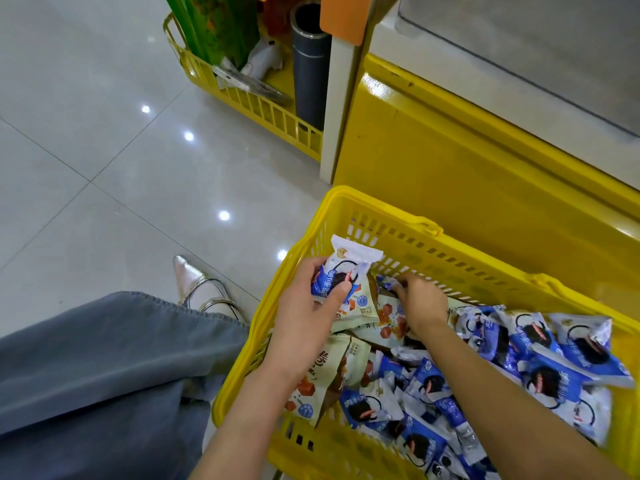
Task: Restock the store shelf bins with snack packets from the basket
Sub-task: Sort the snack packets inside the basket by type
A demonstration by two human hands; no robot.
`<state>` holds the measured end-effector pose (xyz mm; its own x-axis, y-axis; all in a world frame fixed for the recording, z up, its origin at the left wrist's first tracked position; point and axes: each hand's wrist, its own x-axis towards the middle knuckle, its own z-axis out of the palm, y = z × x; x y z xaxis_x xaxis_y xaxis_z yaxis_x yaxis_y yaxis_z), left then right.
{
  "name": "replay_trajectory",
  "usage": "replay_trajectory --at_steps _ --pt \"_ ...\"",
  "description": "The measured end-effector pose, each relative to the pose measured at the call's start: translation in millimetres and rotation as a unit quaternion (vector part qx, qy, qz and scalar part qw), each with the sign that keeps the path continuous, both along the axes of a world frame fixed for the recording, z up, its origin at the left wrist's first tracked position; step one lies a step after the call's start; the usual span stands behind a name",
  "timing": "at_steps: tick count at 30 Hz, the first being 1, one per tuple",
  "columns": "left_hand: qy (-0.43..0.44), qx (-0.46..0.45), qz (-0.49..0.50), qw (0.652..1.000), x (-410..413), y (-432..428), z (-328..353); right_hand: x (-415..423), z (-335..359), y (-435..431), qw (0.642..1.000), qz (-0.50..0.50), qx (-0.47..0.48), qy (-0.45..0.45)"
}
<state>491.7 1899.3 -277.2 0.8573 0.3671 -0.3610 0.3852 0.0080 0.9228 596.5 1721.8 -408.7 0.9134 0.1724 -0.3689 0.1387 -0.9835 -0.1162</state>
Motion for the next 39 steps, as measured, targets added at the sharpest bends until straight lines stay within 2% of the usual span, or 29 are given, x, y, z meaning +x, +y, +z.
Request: replay_trajectory --at_steps 4,7,10,12,15,18,21,24,26,28,29,30,32,33,34,37,39 --pt "0.014 0.022 -0.028 0.999 1 -3 0 4 11 -4 1.000 0.024 -0.004 0.000" --pt "0.020 0.030 -0.052 0.998 5 -10 2 -6 33 -8 0.994 0.016 0.105 -0.029" --pt "0.024 0.033 -0.072 0.997 5 -23 5 -23 61 -22 0.971 -0.015 0.239 -0.026" --pt "0.033 0.050 -0.096 0.994 1 -35 4 -34 81 -37 0.958 -0.021 0.287 -0.010" --pt "0.044 0.141 -0.164 0.975 -9 -49 0 -52 108 -63 0.947 0.007 0.318 0.036" --pt "0.065 0.214 -0.283 0.933 -24 -58 -9 -73 122 -87 0.953 0.055 0.276 0.114" --pt "0.125 0.260 -0.439 0.851 -41 -71 -19 -99 122 -107 0.958 0.122 0.203 0.165" --pt "0.153 0.285 -0.545 0.774 -59 -87 -28 -122 116 -123 0.955 0.159 0.131 0.212" --pt "0.147 0.319 -0.587 0.730 -71 -95 -33 -129 114 -128 0.960 0.183 0.081 0.194" --pt "0.114 0.385 -0.587 0.703 -74 -97 -30 -128 116 -126 0.969 0.203 0.055 0.131" --pt "0.080 0.415 -0.565 0.708 -71 -96 -25 -124 117 -123 0.973 0.198 0.066 0.094" --pt "0.037 0.425 -0.528 0.735 -66 -94 -19 -118 119 -117 0.978 0.175 0.095 0.063" --pt "-0.049 0.396 -0.401 0.825 -49 -83 -1 -103 122 -103 0.979 0.118 0.164 0.020" --pt "-0.085 0.382 -0.328 0.860 -38 -74 9 -93 121 -94 0.977 0.100 0.185 0.014" --pt "-0.107 0.380 -0.259 0.881 -28 -61 17 -83 116 -84 0.976 0.087 0.198 0.017" --pt "-0.103 0.429 -0.117 0.890 -3 -10 25 -53 92 -53 0.977 0.053 0.202 0.050" --pt "-0.050 0.444 -0.069 0.892 5 22 17 -37 71 -36 0.980 0.030 0.175 0.087"
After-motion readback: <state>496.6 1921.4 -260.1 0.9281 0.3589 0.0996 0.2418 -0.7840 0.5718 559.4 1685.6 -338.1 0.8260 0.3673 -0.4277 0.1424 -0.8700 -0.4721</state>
